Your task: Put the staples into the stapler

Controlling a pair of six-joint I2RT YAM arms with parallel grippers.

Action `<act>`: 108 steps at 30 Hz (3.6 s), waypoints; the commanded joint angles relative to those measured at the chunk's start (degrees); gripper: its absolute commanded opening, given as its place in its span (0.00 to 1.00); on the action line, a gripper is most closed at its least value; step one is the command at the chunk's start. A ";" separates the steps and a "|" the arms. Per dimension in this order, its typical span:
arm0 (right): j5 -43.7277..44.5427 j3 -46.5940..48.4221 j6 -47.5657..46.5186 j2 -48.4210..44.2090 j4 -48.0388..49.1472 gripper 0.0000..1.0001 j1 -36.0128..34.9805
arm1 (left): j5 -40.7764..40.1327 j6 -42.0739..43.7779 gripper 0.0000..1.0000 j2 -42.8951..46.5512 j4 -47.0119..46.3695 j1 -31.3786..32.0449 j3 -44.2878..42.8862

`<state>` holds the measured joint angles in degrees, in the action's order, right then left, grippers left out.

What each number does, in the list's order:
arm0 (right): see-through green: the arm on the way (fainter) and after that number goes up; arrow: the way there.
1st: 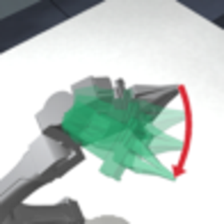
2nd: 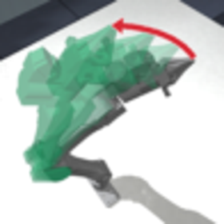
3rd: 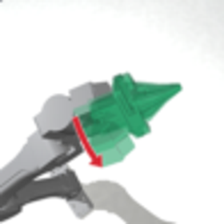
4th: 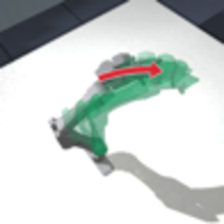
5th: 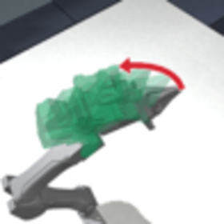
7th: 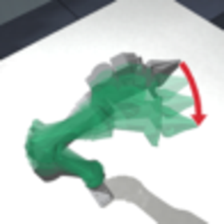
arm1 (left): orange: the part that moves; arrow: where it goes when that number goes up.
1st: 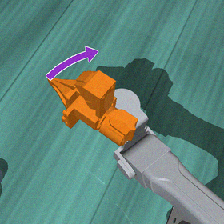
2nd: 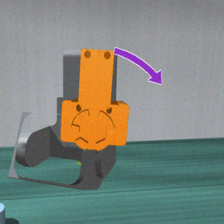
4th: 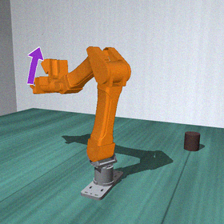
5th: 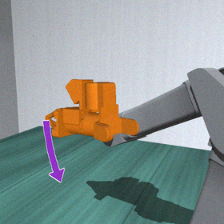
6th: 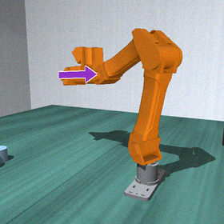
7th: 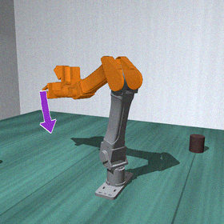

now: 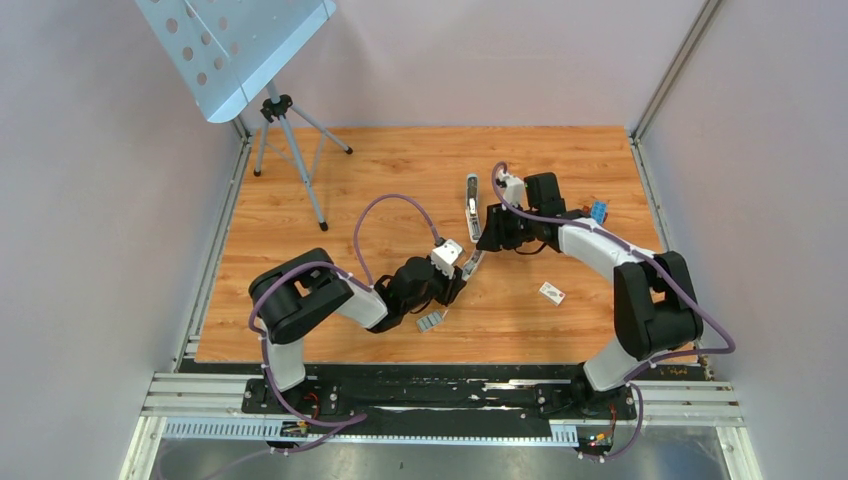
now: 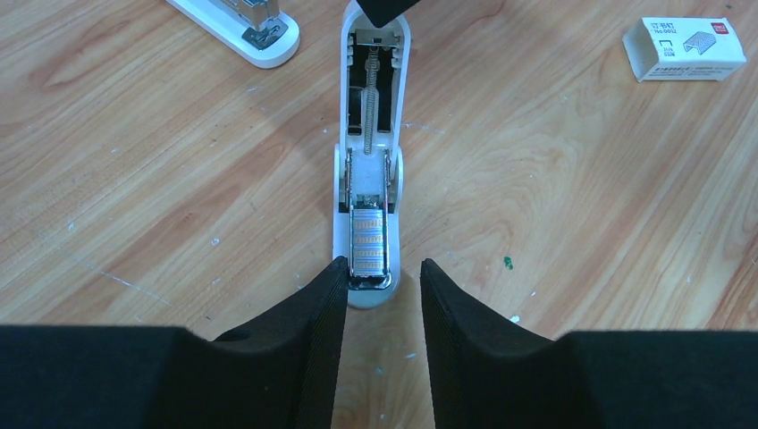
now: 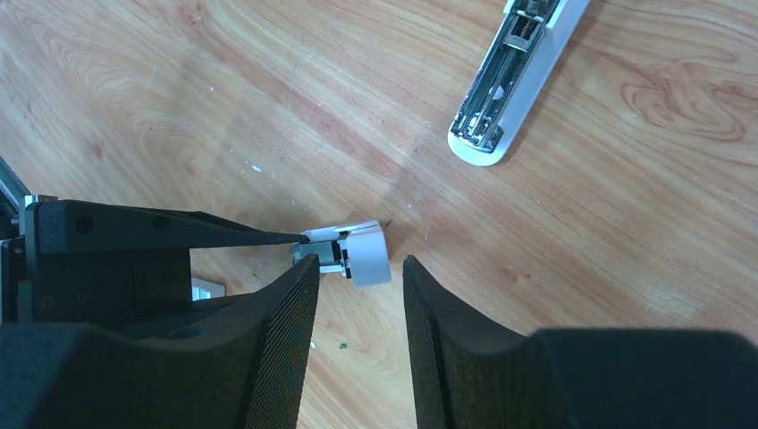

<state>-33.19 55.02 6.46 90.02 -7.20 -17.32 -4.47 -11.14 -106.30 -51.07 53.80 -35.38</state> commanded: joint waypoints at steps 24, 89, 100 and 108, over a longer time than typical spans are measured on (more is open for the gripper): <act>-10.14 2.67 -0.72 4.61 -4.04 0.33 1.42 | 1.83 0.22 0.27 -4.60 -2.49 -1.33 -0.67; -11.97 -0.83 8.41 2.94 -3.84 0.34 -1.04 | 1.31 -1.23 0.30 0.80 -0.43 -1.48 1.89; -7.73 -0.89 14.90 4.60 -3.70 0.45 -1.36 | -1.15 -7.59 0.44 10.97 4.12 -2.13 5.86; -3.66 1.02 16.82 8.03 -4.99 0.43 -3.77 | 0.99 -12.27 0.45 13.88 8.60 -5.42 3.31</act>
<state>-40.07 54.92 21.45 95.44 -10.52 -19.20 -4.27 -19.94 -93.23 -44.64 50.28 -30.70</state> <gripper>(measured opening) 0.438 0.452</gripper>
